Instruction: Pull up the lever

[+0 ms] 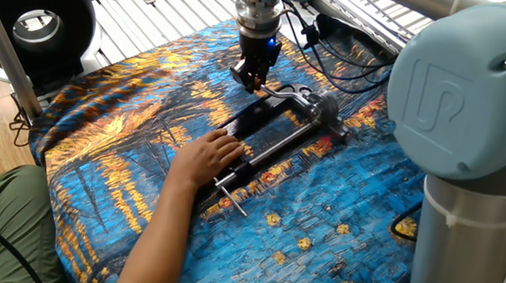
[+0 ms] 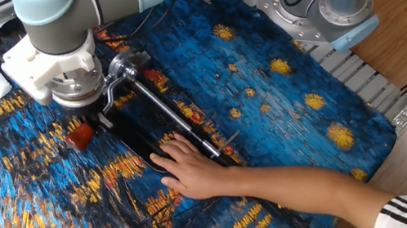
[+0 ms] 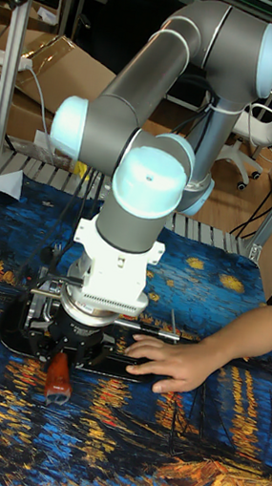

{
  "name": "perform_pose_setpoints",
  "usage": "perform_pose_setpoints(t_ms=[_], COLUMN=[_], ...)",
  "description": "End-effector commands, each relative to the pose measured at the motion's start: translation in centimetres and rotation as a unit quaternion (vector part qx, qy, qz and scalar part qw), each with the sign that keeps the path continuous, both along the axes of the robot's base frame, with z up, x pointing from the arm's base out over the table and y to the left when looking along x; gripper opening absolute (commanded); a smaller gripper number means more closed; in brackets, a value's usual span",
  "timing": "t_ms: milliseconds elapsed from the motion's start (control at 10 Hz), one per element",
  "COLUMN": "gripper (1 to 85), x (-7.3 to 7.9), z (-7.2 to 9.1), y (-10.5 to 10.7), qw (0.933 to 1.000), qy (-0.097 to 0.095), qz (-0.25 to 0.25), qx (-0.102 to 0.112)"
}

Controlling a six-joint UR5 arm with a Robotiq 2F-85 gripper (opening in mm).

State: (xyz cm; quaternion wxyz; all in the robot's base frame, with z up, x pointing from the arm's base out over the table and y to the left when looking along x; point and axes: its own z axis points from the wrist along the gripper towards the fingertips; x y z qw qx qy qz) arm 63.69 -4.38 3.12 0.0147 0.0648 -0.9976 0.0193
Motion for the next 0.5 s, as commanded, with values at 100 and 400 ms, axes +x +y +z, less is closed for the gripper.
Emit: perform_pose_setpoints(t_ms=[100, 400], gripper=[18.0, 16.0], x=[-0.8, -1.7], z=[1.7, 3.0], y=[-0.1, -0.5], qw=[1.0, 0.9996], qy=[0.006, 0.016], qz=[-0.007, -0.013], qx=[-0.003, -0.017])
